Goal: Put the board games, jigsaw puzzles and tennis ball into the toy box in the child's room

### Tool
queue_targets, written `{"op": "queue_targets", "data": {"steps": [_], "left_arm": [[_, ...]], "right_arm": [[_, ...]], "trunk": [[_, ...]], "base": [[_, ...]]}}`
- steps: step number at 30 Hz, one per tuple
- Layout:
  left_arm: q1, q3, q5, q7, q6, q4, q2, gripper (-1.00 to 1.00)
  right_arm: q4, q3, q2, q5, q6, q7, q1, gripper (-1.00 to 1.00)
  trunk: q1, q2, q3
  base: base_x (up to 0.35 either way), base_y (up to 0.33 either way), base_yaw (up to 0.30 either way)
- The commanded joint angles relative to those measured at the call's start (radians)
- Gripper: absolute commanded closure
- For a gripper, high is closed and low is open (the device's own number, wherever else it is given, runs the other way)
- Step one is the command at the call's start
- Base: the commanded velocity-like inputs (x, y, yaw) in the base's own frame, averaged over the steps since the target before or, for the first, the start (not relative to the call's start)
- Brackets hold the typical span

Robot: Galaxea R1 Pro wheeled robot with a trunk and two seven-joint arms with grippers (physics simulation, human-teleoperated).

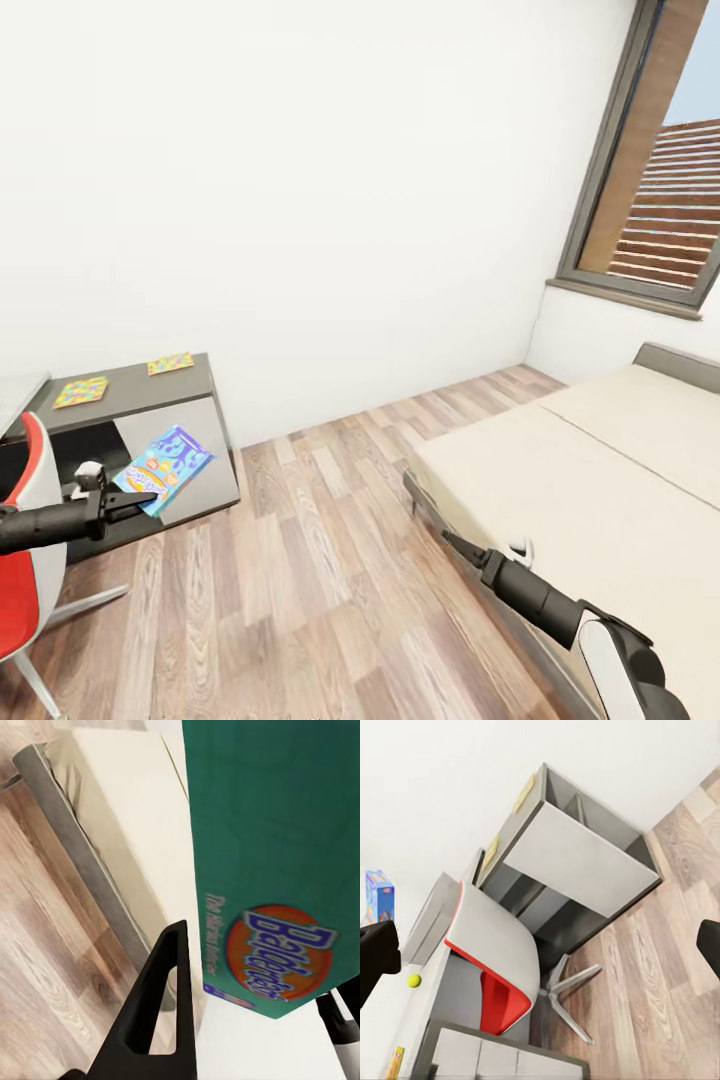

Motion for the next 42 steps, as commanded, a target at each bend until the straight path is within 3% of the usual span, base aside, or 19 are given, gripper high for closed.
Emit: {"op": "queue_targets", "data": {"steps": [1,26,42], "left_arm": [[-0.001,-0.002,0.002,-0.004,0.01,0.0,0.0,1.0],[-0.001,-0.003,0.001,-0.004,0.007,-0.002,-0.024,1.0],[-0.001,-0.005,0.002,-0.004,0.006,-0.025,-0.024,1.0]], "right_arm": [[-0.001,-0.001,0.0,-0.004,0.006,0.001,0.0,-1.0],[0.0,-0.002,-0.008,-0.004,0.006,0.004,0.0,-1.0],[-0.007,-0.001,-0.001,-0.004,-0.001,0.007,0.0,-1.0]], "trunk": [[-0.004,0.006,0.001],[-0.1,0.181,0.065],[-0.161,0.293,0.132]], "base": [[0.0,0.0,0.279],[0.0,0.0,0.278],[0.0,0.0,0.211]]}}
